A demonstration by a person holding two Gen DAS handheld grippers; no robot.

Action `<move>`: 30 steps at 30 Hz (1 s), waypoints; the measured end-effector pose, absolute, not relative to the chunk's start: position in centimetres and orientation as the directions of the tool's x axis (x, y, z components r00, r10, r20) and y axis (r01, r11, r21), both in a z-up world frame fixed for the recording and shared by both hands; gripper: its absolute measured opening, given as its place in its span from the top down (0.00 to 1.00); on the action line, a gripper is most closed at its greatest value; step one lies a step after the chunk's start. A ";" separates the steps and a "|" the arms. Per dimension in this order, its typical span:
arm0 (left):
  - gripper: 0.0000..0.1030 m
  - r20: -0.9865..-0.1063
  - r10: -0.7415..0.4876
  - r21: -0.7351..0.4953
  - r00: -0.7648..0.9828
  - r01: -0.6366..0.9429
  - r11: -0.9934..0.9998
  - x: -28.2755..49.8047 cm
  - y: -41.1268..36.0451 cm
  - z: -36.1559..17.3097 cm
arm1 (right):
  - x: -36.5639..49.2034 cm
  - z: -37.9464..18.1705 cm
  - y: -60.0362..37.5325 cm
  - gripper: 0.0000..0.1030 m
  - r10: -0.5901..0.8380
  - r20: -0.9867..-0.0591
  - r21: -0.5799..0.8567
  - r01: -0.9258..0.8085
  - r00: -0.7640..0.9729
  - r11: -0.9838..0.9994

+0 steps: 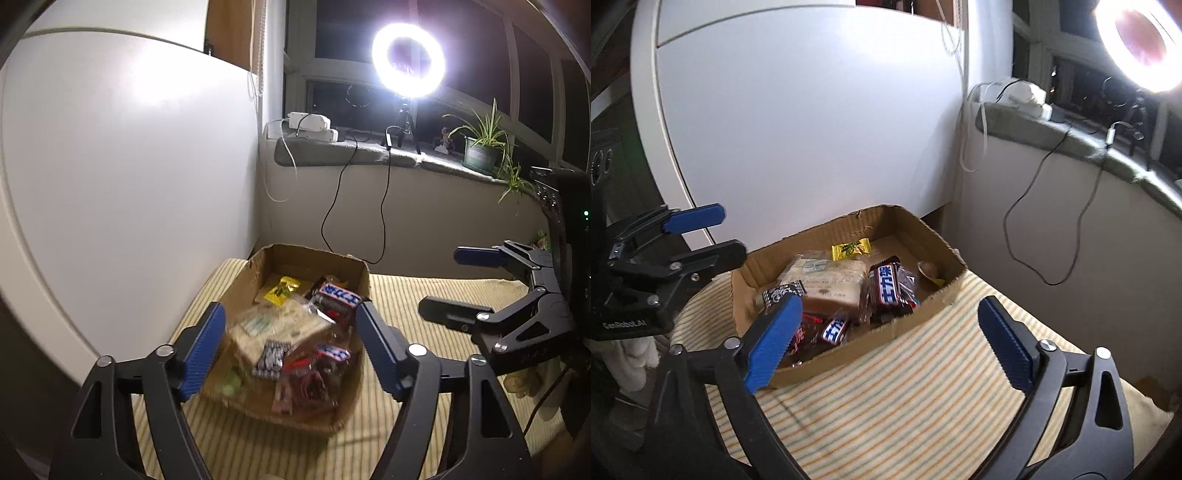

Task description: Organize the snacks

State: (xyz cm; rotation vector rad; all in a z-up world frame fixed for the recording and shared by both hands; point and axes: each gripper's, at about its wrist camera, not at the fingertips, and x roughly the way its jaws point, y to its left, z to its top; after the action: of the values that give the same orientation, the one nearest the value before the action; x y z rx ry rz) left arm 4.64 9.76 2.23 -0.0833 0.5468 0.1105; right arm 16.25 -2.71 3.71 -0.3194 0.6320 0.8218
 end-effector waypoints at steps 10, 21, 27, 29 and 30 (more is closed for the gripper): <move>0.22 -0.525 0.131 -0.056 0.841 -0.188 0.981 0.8 8.9 0.9 | 12.9 3.1 -6.5 0.00 0.512 -0.608 -0.045 -0.670 0.607 0.741; 0.22 -0.534 0.151 -0.066 0.832 -0.219 0.973 -0.5 8.5 0.3 | 11.3 2.0 -8.2 0.00 0.500 -0.613 -0.031 -0.651 0.612 0.758; 0.22 -0.539 0.162 -0.057 0.827 -0.228 0.972 -0.8 8.5 0.1 | 10.6 1.8 -8.4 0.00 0.501 -0.611 -0.030 -0.650 0.613 0.759; 0.22 -0.538 0.163 -0.059 0.827 -0.230 0.971 -1.0 8.6 0.2 | 10.5 1.8 -8.4 0.00 0.505 -0.610 -0.025 -0.652 0.611 0.758; 0.22 -0.537 0.163 -0.059 0.828 -0.230 0.971 -1.1 8.5 0.2 | 10.4 1.8 -8.5 0.00 0.506 -0.609 -0.024 -0.652 0.611 0.758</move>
State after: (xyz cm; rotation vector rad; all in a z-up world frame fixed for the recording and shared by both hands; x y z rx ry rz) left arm -1.06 8.55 0.24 -0.1234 0.5580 0.2093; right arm 10.43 -8.46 1.81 -0.2549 0.6179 0.6765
